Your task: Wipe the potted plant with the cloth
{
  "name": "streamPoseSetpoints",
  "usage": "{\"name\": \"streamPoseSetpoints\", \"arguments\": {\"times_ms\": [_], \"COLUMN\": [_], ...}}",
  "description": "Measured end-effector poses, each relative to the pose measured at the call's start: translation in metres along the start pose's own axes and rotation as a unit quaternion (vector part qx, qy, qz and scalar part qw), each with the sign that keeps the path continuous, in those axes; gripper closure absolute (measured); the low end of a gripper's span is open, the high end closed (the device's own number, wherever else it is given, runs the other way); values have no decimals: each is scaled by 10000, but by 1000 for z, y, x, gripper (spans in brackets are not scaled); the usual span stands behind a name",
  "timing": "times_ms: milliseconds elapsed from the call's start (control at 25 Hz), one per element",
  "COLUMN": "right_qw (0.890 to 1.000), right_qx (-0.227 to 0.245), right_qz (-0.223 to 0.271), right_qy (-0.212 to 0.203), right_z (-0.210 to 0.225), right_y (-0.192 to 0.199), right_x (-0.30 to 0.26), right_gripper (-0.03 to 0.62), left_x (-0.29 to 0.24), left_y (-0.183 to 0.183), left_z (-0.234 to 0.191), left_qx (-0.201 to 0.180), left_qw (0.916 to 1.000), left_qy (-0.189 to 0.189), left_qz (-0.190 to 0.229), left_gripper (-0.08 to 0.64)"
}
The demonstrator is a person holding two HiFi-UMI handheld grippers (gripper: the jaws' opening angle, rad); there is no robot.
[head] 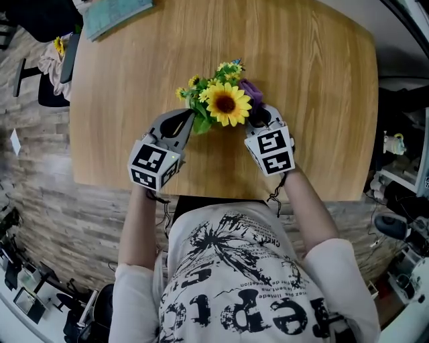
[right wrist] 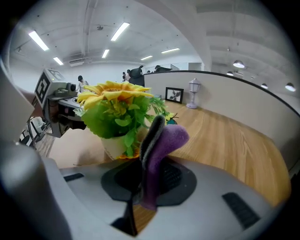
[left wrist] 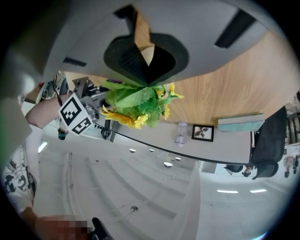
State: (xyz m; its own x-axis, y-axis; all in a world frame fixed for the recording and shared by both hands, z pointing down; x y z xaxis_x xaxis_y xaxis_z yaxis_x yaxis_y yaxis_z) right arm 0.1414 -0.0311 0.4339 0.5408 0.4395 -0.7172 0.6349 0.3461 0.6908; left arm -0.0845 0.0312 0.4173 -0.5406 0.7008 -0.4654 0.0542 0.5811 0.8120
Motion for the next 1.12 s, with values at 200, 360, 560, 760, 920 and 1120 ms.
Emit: {"name": "streamPoseSetpoints", "arguments": {"times_ms": [200, 360, 560, 760, 920, 1120], "right_qw": [9999, 9995, 9985, 9974, 9952, 9926], "right_qx": [78, 21, 41, -208, -499, -796], "right_qz": [-123, -313, -547, -660, -742, -806], "right_qy": [-50, -84, 12, 212, 401, 444], "right_z": [-7, -10, -25, -39, -52, -72], "right_y": [-1, -3, -2, -3, -3, -2], "right_x": [-7, -8, -5, -2, 2, 5], "right_gripper": [523, 525, 523, 522, 520, 520], "left_x": [0, -1, -2, -3, -3, -4], "left_y": [-1, -6, -5, -8, -10, -10], "left_z": [-3, -6, -5, -8, -13, -19], "left_qx": [-106, -183, -248, -463, -510, -566], "left_qw": [9998, 9992, 9985, 9963, 9936, 9906], "left_qy": [170, 302, 352, 582, 906, 1158], "left_qz": [-77, -203, -328, -425, -431, -462], "left_gripper": [557, 557, 557, 557, 557, 557]}}
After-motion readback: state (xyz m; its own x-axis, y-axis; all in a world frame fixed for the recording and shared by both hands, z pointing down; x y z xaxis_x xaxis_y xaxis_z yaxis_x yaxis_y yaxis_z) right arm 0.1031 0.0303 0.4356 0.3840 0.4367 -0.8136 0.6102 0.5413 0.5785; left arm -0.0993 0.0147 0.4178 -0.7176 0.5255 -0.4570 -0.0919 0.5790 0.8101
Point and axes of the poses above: the fingertips, and each gripper's own axes: x backward along the fingers, z to its right, y out of its underside, the point moved 10 cm from there along x, backward along the fingers, and after that the axes turned 8 degrees about x, right-handed, at the moved point
